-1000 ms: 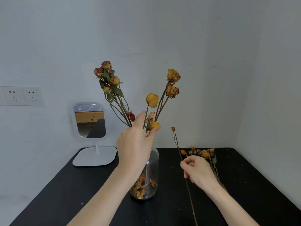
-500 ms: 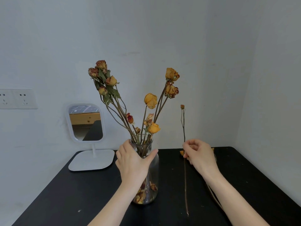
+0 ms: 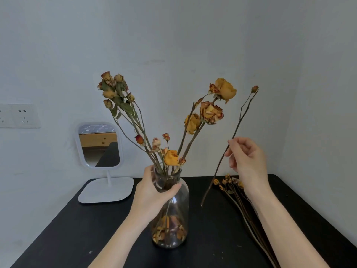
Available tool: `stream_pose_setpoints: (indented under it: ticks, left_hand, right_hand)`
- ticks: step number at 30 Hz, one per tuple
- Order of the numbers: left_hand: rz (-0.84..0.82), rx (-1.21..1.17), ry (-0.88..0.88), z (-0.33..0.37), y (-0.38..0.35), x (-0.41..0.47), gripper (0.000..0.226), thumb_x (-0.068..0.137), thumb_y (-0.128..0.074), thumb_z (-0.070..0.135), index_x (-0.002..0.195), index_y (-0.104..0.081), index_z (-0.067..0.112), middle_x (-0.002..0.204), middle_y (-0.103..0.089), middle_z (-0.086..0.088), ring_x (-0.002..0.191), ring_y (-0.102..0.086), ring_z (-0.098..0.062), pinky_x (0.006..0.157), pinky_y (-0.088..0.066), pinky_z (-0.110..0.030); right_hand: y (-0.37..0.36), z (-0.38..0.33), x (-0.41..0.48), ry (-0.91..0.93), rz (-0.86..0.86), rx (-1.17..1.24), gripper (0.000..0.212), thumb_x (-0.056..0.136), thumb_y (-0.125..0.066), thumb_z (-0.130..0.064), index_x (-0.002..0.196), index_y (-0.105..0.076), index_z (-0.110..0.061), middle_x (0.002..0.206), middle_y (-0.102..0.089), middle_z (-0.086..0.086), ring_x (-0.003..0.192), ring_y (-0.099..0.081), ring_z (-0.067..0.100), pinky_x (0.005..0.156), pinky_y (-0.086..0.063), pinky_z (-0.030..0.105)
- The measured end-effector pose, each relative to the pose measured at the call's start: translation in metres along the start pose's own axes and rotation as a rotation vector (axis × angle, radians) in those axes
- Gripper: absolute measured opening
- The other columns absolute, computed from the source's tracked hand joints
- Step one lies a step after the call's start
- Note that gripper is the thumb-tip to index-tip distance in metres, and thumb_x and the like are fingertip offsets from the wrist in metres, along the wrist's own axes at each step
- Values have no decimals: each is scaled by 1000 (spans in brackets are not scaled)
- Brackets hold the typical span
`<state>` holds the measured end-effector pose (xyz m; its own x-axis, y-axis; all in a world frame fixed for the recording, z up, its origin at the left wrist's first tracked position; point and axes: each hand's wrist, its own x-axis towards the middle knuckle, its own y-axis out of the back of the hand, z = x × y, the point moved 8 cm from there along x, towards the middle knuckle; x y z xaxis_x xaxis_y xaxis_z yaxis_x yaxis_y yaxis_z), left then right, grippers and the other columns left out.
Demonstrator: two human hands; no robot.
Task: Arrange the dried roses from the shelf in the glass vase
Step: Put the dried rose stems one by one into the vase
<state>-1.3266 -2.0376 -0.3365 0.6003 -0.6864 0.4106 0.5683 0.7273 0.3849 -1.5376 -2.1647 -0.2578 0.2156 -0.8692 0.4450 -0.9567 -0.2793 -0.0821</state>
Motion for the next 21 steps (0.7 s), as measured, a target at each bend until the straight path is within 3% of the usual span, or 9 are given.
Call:
stream_pose_setpoints:
  ticks: [2,5,8,9,11,13,17,21]
  left_hand:
    - [-80,9,11,-2,0,1,57,66,-76,44,106,-36,47,94,-51,35,85,-48,24,59,-38,0]
    - [-194,6,39,-5,-1,3,46,71,-74,36,99,-40,50,97,-52,34,94,-50,13,65,-37,-3]
    - [-199,7,32,0,-2,1,52,64,-75,50,99,-38,54,100,-49,35,95,-49,12,73,-38,-3]
    - [-159,19,11,2,-1,0,57,56,-73,60,101,-39,54,104,-49,33,100,-49,10,81,-41,-8]
    - [-57,32,-28,6,2,-1,76,46,-67,72,112,-40,49,116,-50,21,115,-46,-4,98,-43,-32]
    - [24,36,-62,11,7,-2,87,44,-66,75,120,-40,40,118,-51,19,118,-47,-11,100,-42,-41]
    - [57,80,-64,11,12,0,81,54,-75,60,122,-37,40,108,-47,27,105,-46,-1,91,-42,-28]
    - [-12,56,-46,5,11,2,69,64,-78,43,116,-32,46,97,-47,37,88,-47,20,70,-35,-1]
  right_hand:
    - [3,-6,0,24,14,18,8,91,-55,-22,90,-62,-21,59,-61,-8,45,-49,2,47,-45,13]
    - [5,-12,-1,44,21,38,9,91,-54,-21,89,-63,-21,58,-62,-9,45,-48,2,44,-43,13]
    - [6,-18,-2,56,27,90,9,92,-54,-19,88,-62,-19,58,-62,-9,44,-47,2,41,-40,13]
    - [6,-20,-2,60,30,108,9,91,-54,-19,87,-62,-19,58,-62,-8,43,-47,3,39,-39,13]
    - [6,-25,-3,72,31,132,10,92,-54,-18,86,-62,-19,58,-61,-7,43,-46,3,38,-37,13]
    - [5,-30,-4,91,29,145,11,92,-54,-17,84,-61,-19,58,-61,-7,43,-46,4,38,-36,14]
    - [2,-39,-6,114,26,179,15,92,-52,-15,80,-58,-20,56,-60,-6,42,-45,4,37,-35,13]
    - [1,-45,-10,123,23,209,17,93,-51,-13,78,-56,-19,55,-59,-6,42,-44,4,37,-34,13]
